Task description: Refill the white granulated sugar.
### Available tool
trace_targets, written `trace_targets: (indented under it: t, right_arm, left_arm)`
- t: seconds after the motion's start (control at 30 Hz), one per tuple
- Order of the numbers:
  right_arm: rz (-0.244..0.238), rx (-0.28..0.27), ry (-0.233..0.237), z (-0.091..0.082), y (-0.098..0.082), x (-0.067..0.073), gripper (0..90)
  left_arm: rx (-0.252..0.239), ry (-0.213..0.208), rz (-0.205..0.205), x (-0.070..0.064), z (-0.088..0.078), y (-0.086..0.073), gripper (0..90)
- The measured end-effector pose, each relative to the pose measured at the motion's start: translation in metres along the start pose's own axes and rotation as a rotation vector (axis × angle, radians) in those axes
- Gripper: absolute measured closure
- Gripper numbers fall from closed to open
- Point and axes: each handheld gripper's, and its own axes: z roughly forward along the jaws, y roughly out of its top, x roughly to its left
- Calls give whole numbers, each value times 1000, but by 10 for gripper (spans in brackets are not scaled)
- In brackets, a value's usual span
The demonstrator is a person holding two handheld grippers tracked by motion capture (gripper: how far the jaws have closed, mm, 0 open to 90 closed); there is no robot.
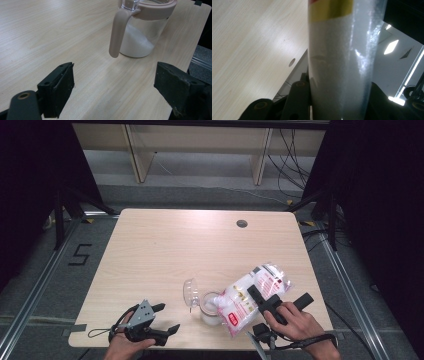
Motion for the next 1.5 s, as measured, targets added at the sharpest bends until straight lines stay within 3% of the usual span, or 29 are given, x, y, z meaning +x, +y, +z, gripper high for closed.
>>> trace_targets:
  t: [0.3, 0.33, 0.4, 0.43, 0.47, 0.53, 0.6, 0.7, 0.8, 0.87, 0.97, 1.0, 1.1, 1.13, 1.27, 1.5]
  right_arm:
    - [7, 7, 1, 0, -2, 1, 730]
    - [7, 7, 1, 0, -2, 1, 730]
    - [7, 7, 1, 0, -2, 0, 730]
    - [9, 7, 0, 0, -2, 0, 730]
    - [6, 7, 0, 0, -2, 0, 730]
    - [-13, 14, 15, -1, -2, -1, 730]
    - [2, 6, 3, 0, -1, 0, 731]
    - [3, 6, 4, 0, -1, 1, 731]
    - [7, 3, 2, 0, -1, 1, 731]
    - [7, 5, -1, 0, -1, 0, 731]
    - [9, 4, 1, 0, -2, -1, 732]
    - [9, 4, 1, 0, -2, -1, 732]
    - [2, 10, 2, -1, -2, -1, 732]
    - [10, 7, 3, 0, -2, 0, 732]
    - [11, 3, 3, 0, -2, 0, 732]
    - [18, 1, 6, 0, -2, 0, 733]
  left_arm:
    - [-1, 0, 1, 0, 0, 0, 158]
    - [-7, 1, -38, -3, 1, 0, 158]
    - [-2, 1, -30, -2, 0, 0, 158]
    - [16, 8, -1, 0, -1, 0, 158]
    - [-3, 1, -18, -1, 0, 0, 158]
    - [8, 1, 12, 1, -1, 0, 158]
    - [0, 1, -26, -2, 0, 0, 158]
    - [-1, 0, -29, -2, 0, 0, 158]
    - [-2, 2, -27, -2, 0, 0, 158]
    - [12, 8, -5, 0, -1, 0, 158]
    - [-2, 2, -16, -1, 0, 0, 158]
    - [-1, 1, 2, 0, 0, 0, 159]
    - [2, 2, -17, -1, 0, 0, 158]
    - [20, 9, 5, 0, -1, 0, 159]
    - [-9, 2, -23, -2, 0, 0, 159]
    - [6, 8, -11, -1, -2, 1, 159]
